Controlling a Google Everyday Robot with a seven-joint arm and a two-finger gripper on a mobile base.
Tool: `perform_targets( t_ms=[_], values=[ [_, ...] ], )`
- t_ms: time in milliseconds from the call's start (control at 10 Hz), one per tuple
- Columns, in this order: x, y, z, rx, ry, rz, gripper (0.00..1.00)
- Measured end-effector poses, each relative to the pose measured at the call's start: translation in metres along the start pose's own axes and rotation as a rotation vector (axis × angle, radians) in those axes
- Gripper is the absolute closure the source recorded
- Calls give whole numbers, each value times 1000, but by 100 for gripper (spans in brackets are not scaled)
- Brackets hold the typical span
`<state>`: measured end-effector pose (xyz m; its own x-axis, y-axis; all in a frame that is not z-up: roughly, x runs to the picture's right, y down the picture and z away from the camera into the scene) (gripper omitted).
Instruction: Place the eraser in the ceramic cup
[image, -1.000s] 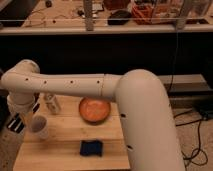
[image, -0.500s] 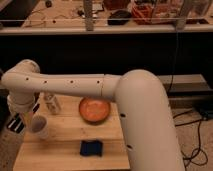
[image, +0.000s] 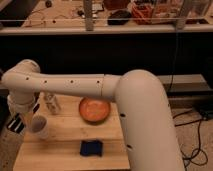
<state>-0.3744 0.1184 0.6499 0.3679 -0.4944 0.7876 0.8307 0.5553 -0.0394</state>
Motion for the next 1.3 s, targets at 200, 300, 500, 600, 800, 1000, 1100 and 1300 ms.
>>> perform_targets(
  t_ms=[200,300,500,600,800,1000,1100,1300],
  values=[
    [-1,0,0,-1,-3,0,93],
    [-1,-1,0,-1,-3,-1,93],
    [-1,-1,-1,-1,-5,0,91],
    [0,-1,-1,-1,-6,1,87],
    [-2,-2,0,-2,-10,-1,87],
    [-2,-2,0,-3,-11,0,87],
    [-1,-2,-1,-2,-12,1,87],
    [-2,-2,0,-3,-15,0,87]
  ],
)
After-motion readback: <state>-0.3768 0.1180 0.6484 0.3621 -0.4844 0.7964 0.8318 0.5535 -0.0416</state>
